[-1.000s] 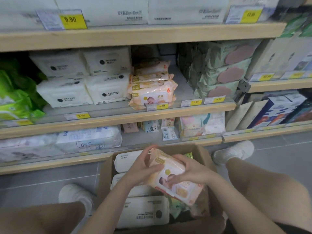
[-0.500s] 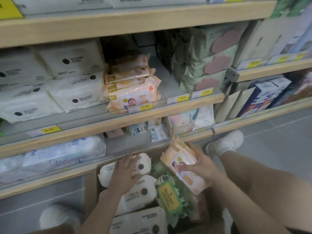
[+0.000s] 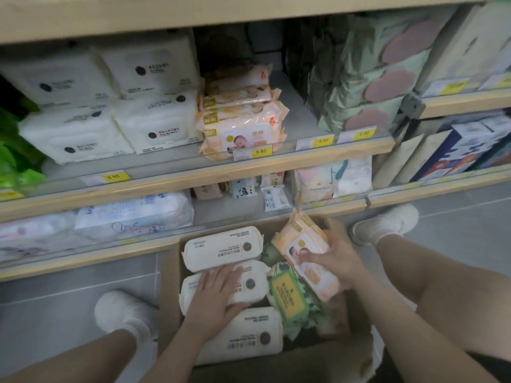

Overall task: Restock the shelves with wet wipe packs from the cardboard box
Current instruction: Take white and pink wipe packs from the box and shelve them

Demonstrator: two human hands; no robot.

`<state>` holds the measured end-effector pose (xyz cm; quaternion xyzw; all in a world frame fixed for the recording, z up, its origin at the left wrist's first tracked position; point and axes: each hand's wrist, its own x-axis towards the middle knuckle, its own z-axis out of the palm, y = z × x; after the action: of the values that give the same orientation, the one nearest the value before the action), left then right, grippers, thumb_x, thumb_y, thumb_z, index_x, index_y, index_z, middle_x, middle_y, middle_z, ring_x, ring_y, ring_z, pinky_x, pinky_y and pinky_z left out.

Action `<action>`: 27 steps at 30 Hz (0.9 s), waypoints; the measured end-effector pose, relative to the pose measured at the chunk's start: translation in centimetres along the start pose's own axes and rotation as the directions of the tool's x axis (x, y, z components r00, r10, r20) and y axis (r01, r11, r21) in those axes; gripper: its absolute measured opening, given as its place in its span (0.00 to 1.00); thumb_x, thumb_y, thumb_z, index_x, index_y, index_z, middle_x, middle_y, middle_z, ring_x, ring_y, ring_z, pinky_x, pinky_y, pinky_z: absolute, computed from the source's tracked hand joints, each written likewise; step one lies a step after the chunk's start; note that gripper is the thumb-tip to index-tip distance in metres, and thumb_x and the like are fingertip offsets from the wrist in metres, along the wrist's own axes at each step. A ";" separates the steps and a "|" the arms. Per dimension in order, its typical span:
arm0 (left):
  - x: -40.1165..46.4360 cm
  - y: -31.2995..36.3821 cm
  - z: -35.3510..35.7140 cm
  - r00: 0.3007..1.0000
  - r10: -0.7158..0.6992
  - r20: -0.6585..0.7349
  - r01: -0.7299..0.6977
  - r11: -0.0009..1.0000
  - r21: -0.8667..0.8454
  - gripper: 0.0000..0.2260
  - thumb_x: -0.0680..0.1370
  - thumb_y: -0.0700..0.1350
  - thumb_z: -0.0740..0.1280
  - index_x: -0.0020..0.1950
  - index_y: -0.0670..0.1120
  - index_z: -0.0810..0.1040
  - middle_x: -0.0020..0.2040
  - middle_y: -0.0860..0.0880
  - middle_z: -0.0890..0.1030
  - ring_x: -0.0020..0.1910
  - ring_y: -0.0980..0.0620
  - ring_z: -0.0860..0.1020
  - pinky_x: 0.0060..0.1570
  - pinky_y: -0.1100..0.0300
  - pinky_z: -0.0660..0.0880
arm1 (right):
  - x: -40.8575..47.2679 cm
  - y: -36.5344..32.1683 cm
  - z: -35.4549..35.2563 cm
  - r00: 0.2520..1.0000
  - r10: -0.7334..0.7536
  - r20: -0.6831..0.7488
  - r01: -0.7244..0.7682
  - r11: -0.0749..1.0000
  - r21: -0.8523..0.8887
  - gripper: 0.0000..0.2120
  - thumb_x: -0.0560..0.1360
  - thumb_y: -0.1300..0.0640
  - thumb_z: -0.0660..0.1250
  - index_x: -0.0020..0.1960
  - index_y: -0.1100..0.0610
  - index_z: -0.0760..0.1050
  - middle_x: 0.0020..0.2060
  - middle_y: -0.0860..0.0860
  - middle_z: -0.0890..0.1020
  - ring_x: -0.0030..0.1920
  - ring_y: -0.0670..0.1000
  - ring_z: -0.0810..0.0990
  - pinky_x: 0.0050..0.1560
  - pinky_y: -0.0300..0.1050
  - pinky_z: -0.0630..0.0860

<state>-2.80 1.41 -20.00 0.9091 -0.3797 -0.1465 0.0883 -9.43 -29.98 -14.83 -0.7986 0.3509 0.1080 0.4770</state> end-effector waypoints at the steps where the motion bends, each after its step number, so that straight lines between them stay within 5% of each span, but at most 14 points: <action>1: 0.2 0.0 -0.3 1.000 0.000 -0.008 0.000 1.000 -0.004 0.32 0.75 0.69 0.53 0.75 0.55 0.59 0.72 0.54 0.63 0.71 0.51 0.60 0.70 0.54 0.50 | -0.3 0.1 0.1 1.000 -0.008 -0.009 0.008 1.000 0.002 0.38 0.48 0.31 0.76 0.54 0.41 0.70 0.47 0.43 0.82 0.48 0.48 0.82 0.50 0.54 0.80; 7: 2.1 -0.3 -2.0 0.990 -0.044 0.133 0.041 0.999 0.030 0.45 0.62 0.72 0.59 0.75 0.62 0.46 0.73 0.57 0.57 0.73 0.53 0.54 0.72 0.54 0.49 | -1.2 0.4 0.0 1.000 -0.022 -0.007 0.022 1.000 0.000 0.36 0.52 0.33 0.77 0.57 0.41 0.70 0.47 0.42 0.82 0.48 0.47 0.81 0.51 0.53 0.79; 15: 4.0 0.5 -2.6 0.957 -0.033 0.290 -0.017 0.986 0.168 0.51 0.65 0.63 0.69 0.75 0.58 0.36 0.73 0.48 0.57 0.73 0.44 0.55 0.72 0.46 0.54 | -0.4 0.3 -0.2 1.000 -0.023 0.002 0.023 1.000 0.004 0.37 0.52 0.34 0.76 0.57 0.42 0.70 0.47 0.44 0.83 0.47 0.48 0.82 0.49 0.54 0.80; 23: 2.8 1.1 -4.8 0.966 0.003 0.259 -0.037 0.992 0.124 0.46 0.68 0.58 0.69 0.75 0.59 0.42 0.71 0.49 0.63 0.68 0.48 0.64 0.66 0.53 0.64 | -1.9 -1.0 -0.3 0.993 -0.110 -0.038 0.104 0.985 -0.136 0.38 0.53 0.32 0.75 0.59 0.43 0.69 0.48 0.42 0.81 0.49 0.48 0.80 0.51 0.52 0.78; 27: 1.5 1.5 -8.4 0.981 0.009 0.195 -0.037 0.989 0.140 0.47 0.62 0.70 0.60 0.75 0.60 0.41 0.65 0.48 0.68 0.60 0.47 0.69 0.58 0.54 0.68 | -3.6 -3.1 -1.1 0.980 -0.193 -0.041 0.185 0.971 -0.152 0.36 0.56 0.36 0.77 0.59 0.44 0.68 0.50 0.42 0.79 0.51 0.48 0.78 0.53 0.51 0.77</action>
<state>0.02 -0.33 -12.00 0.8901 -0.4065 -0.2059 -0.0129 -10.22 -28.30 -10.34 -0.8642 0.2774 0.0656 0.4147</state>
